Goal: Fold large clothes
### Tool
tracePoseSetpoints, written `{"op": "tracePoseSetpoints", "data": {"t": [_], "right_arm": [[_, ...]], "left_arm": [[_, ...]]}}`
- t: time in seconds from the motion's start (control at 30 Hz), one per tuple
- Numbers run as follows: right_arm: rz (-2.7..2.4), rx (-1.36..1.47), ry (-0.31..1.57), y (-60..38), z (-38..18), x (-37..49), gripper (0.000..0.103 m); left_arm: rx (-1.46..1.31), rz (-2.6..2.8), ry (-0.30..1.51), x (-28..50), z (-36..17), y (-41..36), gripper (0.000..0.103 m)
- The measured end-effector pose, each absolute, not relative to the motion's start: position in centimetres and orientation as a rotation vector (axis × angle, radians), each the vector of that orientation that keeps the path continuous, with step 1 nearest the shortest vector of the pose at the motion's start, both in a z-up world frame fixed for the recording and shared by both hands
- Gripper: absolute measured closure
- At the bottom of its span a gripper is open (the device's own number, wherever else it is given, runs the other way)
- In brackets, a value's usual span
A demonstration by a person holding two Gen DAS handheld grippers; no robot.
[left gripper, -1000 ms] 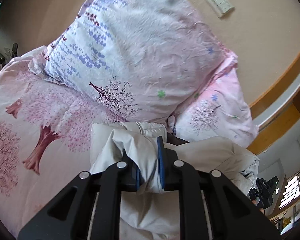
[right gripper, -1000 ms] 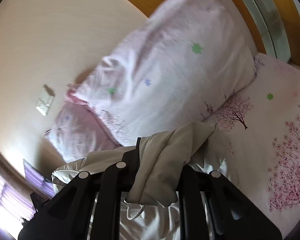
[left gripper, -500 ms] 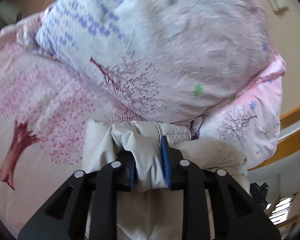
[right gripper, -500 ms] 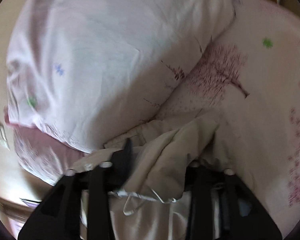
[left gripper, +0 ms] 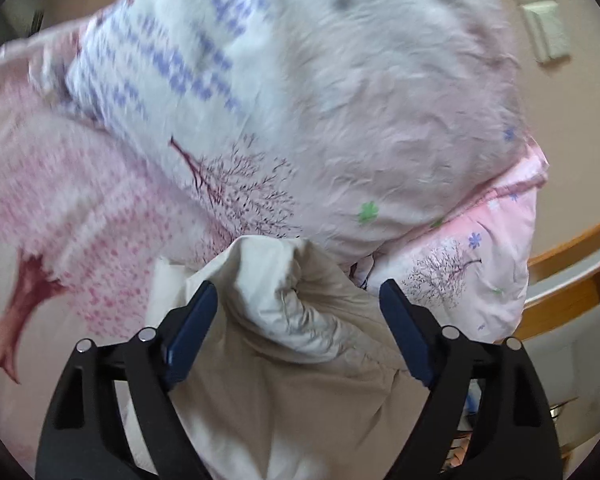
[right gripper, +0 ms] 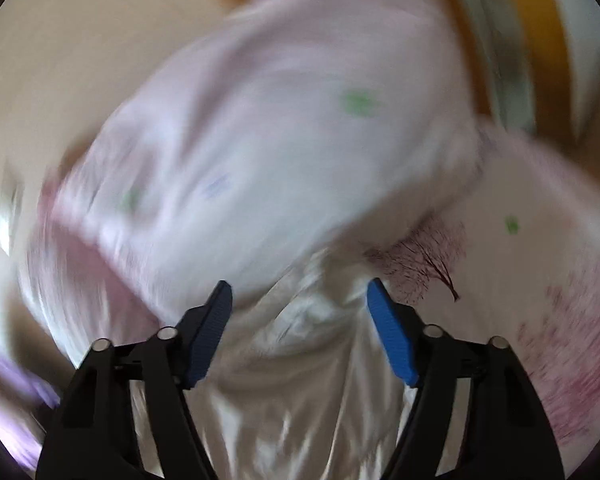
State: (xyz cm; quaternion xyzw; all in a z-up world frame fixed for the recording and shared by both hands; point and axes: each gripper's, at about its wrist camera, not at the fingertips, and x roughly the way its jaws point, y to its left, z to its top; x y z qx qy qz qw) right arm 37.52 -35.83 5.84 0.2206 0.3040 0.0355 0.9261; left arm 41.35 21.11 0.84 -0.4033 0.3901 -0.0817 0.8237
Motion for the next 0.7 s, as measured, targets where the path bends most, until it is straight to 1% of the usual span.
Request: {"op": "tracePoseSetpoints", "data": {"t": [0.03, 0.07, 0.1, 0.2, 0.3, 0.4, 0.47, 0.67, 0.7], "right_arm": [[0.108, 0.323, 0.623, -33.1, 6.2, 36.7, 0.044], [0.146, 0.206, 0.619, -30.4, 6.4, 35.8, 0.049], [0.175, 0.132, 0.615, -28.5, 6.4, 35.3, 0.052], [0.253, -0.085, 0.618, -22.5, 5.7, 34.1, 0.065], [0.269, -0.225, 0.649, -19.3, 4.3, 33.9, 0.069], [0.231, -0.276, 0.771, -18.8, 1.9, 35.8, 0.071], [0.19, -0.279, 0.847, -19.1, 0.5, 37.3, 0.071], [0.158, -0.18, 1.067, -20.1, -1.6, 42.5, 0.072], [0.153, -0.17, 1.093, -20.2, -1.9, 43.3, 0.072]], "left_arm": [[-0.83, -0.174, 0.821, 40.9, 1.4, 20.9, 0.02], [-0.792, -0.175, 0.812, 40.4, 2.0, 20.5, 0.02], [-0.728, -0.172, 0.799, 39.5, 2.8, 19.7, 0.021], [-0.548, -0.199, 0.761, 37.2, 4.6, 16.7, 0.021], [-0.373, -0.295, 0.764, 34.8, 4.8, 12.7, 0.021], [-0.241, -0.331, 0.818, 34.2, 3.5, 9.8, 0.022], [-0.187, -0.297, 0.866, 35.1, 2.3, 9.0, 0.028], [-0.162, -0.174, 0.967, 39.3, 1.0, 9.5, 0.039], [-0.157, -0.156, 0.983, 40.0, 0.8, 9.5, 0.04]]}}
